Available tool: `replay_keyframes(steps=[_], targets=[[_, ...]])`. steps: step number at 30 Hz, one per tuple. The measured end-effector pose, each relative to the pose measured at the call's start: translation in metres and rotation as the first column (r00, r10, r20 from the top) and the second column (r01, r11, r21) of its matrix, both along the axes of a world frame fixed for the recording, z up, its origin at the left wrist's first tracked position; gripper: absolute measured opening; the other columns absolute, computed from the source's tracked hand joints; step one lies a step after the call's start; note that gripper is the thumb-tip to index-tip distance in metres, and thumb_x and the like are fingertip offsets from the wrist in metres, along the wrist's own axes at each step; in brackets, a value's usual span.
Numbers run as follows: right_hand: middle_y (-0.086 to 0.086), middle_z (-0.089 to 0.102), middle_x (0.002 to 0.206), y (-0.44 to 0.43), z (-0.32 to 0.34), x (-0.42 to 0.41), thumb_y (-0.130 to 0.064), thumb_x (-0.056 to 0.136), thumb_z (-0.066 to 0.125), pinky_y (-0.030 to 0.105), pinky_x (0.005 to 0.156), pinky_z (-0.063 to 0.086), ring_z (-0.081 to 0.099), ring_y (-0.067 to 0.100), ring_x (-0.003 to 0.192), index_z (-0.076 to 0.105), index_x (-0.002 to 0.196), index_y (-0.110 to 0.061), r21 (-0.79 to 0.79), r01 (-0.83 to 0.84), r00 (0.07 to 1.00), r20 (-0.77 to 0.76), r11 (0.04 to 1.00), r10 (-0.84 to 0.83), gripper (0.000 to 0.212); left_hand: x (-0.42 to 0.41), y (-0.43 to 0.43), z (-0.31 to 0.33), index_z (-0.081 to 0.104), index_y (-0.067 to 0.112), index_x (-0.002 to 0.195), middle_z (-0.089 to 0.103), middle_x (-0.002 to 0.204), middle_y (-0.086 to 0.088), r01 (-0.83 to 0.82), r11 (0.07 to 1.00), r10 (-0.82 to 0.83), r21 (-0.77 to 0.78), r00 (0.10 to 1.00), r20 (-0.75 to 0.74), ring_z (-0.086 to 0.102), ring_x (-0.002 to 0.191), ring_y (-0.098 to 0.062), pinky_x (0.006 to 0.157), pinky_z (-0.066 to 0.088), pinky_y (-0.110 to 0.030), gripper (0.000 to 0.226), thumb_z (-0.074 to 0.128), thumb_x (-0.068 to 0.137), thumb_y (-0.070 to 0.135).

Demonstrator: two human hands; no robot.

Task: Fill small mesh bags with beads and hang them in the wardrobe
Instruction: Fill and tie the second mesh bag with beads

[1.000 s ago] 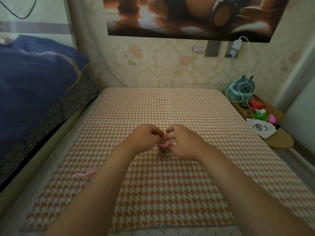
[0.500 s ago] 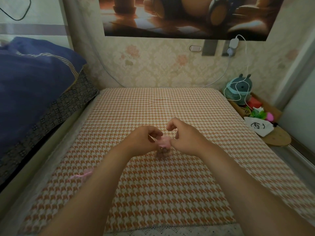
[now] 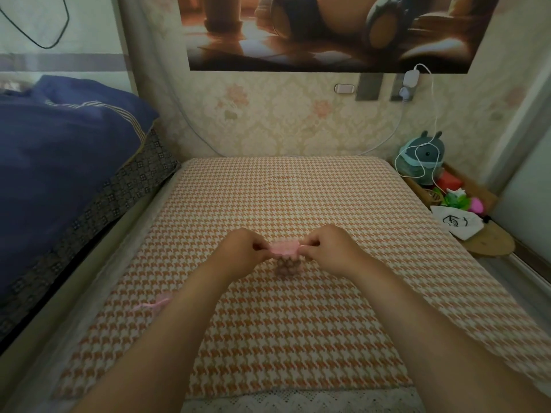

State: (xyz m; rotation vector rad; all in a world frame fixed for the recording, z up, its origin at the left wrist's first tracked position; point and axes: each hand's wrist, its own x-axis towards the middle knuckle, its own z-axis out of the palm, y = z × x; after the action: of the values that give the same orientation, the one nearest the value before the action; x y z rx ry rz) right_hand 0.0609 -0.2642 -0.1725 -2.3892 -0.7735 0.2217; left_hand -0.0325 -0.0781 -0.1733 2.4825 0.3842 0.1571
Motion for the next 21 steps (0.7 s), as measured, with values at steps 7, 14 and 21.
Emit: replay_keyframes(steps=[7,14,21], targets=[[-0.005,0.077,0.075,-0.011,0.014,-0.022,-0.025,0.095,0.07,0.025,0.053,0.05,0.059,0.009,0.052,0.08,0.084,-0.02,0.158,-0.016,0.964,-0.26,0.987,0.058,0.016,-0.038,0.009,0.01,0.076,0.024,0.081,0.065,0.067,0.013,-0.018,1.0,0.018,-0.018,1.0,0.012,0.056,0.057,-0.002,0.053,0.041,-0.016,0.013,0.07,0.09,0.03],[0.003,0.079,0.08,-0.011,0.014,-0.05,-0.023,0.09,0.076,0.024,0.05,0.048,0.06,0.013,0.055,0.079,0.088,-0.012,0.255,0.108,0.888,-0.459,0.961,0.022,0.011,-0.082,0.014,0.014,0.069,0.021,0.065,0.063,0.06,0.004,-0.063,0.995,0.065,-0.072,0.998,0.018,0.054,0.053,-0.008,0.054,0.044,-0.022,0.028,0.069,0.09,0.034],[0.003,0.078,0.082,0.005,0.006,-0.064,-0.017,0.096,0.068,0.023,0.048,0.046,0.058,0.011,0.051,0.075,0.098,-0.006,0.286,0.229,0.738,-0.674,0.931,0.026,0.013,-0.102,0.022,0.007,0.068,0.011,0.063,0.059,0.05,0.0,-0.183,0.962,0.19,-0.204,0.982,0.018,0.051,0.045,-0.012,0.054,0.043,-0.026,0.044,0.058,0.097,0.036]])
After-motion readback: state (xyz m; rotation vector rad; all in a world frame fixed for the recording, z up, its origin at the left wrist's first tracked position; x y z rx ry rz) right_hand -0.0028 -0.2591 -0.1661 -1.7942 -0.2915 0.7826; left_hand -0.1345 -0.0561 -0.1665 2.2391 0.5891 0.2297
